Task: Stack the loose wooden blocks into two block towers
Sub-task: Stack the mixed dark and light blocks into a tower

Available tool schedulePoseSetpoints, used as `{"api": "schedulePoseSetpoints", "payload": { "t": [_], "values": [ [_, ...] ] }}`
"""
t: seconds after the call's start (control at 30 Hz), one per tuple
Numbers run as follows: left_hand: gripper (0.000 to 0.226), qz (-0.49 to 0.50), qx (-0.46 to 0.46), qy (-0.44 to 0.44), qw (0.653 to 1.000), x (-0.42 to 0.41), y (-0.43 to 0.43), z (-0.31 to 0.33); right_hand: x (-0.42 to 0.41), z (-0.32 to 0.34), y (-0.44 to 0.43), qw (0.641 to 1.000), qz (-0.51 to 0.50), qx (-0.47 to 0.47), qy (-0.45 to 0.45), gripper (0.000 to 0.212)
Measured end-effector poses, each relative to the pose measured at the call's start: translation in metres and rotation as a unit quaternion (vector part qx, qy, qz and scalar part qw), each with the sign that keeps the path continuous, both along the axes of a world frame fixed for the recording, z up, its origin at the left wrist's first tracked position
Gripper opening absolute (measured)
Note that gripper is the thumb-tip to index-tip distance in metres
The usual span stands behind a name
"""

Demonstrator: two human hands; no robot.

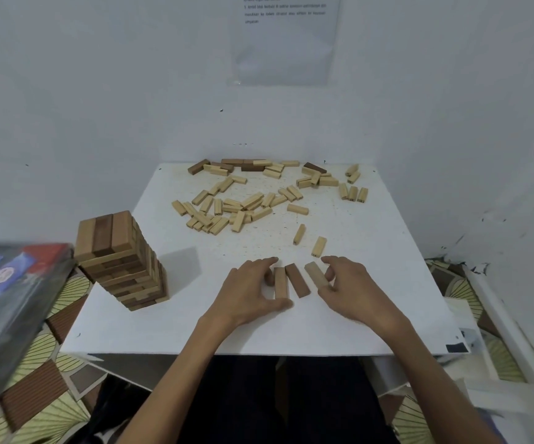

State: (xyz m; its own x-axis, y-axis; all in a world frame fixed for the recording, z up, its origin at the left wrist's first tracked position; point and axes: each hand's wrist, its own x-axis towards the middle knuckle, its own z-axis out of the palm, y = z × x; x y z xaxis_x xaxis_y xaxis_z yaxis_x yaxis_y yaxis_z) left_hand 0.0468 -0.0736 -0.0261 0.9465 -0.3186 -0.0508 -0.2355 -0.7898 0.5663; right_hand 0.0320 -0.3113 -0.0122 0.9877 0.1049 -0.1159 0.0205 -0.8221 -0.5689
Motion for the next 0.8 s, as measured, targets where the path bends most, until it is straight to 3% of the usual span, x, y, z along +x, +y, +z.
{"api": "schedulePoseSetpoints", "payload": {
  "t": [0.17, 0.33, 0.5, 0.6, 0.7, 0.8],
  "values": [
    [0.095, -0.002, 0.009, -0.006, 1.000, 0.005, -0.007, 0.000, 0.004, 0.002, -0.004, 0.992, 0.123, -0.033, 0.004, 0.065],
    [0.101, -0.018, 0.025, -0.016, 0.999, 0.008, -0.014, -0.002, 0.020, 0.006, -0.011, 0.986, 0.162, -0.028, 0.028, 0.062],
    [0.096, -0.073, 0.079, -0.005, 0.994, 0.019, -0.015, 0.007, 0.033, 0.012, -0.018, 0.973, 0.222, -0.027, 0.059, 0.084],
    [0.091, -0.073, 0.104, -0.011, 0.992, 0.022, -0.018, 0.012, 0.038, 0.013, -0.018, 0.974, 0.216, 0.015, 0.067, 0.079],
    [0.104, -0.049, 0.108, -0.014, 0.993, 0.012, -0.023, 0.011, 0.039, 0.011, -0.021, 0.972, 0.216, 0.020, 0.087, 0.077],
    [0.114, 0.009, 0.120, -0.046, 0.992, 0.001, -0.035, 0.007, 0.042, 0.010, -0.020, 0.976, 0.207, 0.015, 0.063, 0.058]
  ]
}}
